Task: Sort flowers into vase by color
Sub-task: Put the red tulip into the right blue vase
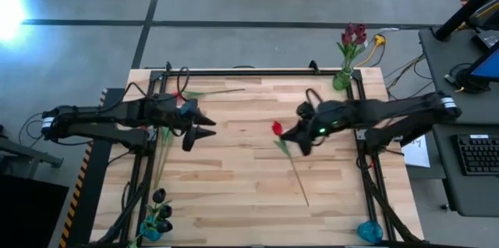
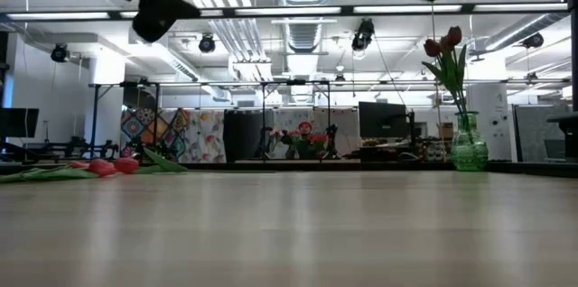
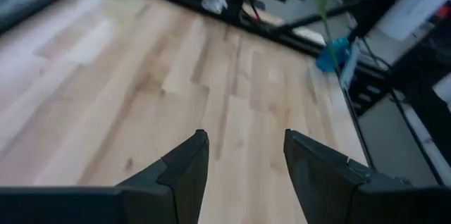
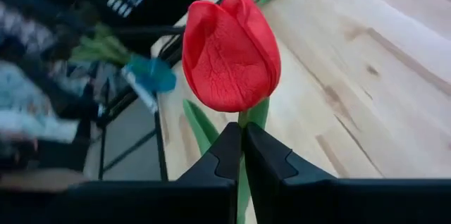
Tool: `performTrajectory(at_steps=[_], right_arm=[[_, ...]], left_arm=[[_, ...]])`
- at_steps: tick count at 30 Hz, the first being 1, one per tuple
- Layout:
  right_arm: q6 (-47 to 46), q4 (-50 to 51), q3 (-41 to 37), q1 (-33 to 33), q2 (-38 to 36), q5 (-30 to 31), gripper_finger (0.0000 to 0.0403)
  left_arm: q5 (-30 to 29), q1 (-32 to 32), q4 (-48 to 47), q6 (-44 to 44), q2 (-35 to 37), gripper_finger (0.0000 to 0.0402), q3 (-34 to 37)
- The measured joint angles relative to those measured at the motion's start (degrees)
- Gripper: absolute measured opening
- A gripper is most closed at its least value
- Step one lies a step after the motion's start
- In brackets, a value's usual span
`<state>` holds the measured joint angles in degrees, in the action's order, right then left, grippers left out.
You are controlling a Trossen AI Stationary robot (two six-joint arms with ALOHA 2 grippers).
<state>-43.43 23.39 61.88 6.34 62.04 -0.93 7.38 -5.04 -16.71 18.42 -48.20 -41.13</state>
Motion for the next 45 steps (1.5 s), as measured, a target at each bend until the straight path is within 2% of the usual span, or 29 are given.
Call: performTrajectory(at_steps=[5, 11, 16, 21, 27, 31, 36, 45], right_arm=[[9.63, 3.24, 0.44, 0.02, -7.55, -6.21, 0.0009], [21.33, 1.08, -2.12, 0.05, -16.37, -20.45, 0.0009], [23.94, -2.82, -5.43, 0.73, -20.53, -34.39, 0.0009], [24.89, -9.44, -9.5, 4.48, -23.17, -40.74, 0.0009], [26.91, -15.57, -15.89, 12.54, -27.78, -42.16, 0.0009], [22.8, -21.67, -20.01, 17.41, -30.41, -42.18, 0.0009], [20.9, -24.74, -21.83, 22.21, -31.92, -38.02, 0.0009], [21.94, -25.67, -21.83, 31.54, -29.61, -33.25, 0.0009]], left_arm=[[-2.65, 0.02, 1.36, 6.91, -3.04, 0.0173, -5.12], [0.48, 2.46, 3.36, 5.7, -6.63, 0.0173, -10.2], [1.69, 3.73, 11.08, 6.88, -9.09, 0.0173, -13.01], [2.65, 4.04, 11.71, 9.04, -10.69, 0.0173, -14.98], [2.52, 4.15, 11.74, 10.85, -12.02, 0.0173, -15.07], [2.32, 4.13, 13.07, 11.08, -13.11, 0.0173, -15.03], [2.14, 4.13, 14.71, 10.75, -14.18, 0.0173, -15.03], [2.1, 4.15, 16.89, 11.45, -16.8, 0.0173, -15.03]])
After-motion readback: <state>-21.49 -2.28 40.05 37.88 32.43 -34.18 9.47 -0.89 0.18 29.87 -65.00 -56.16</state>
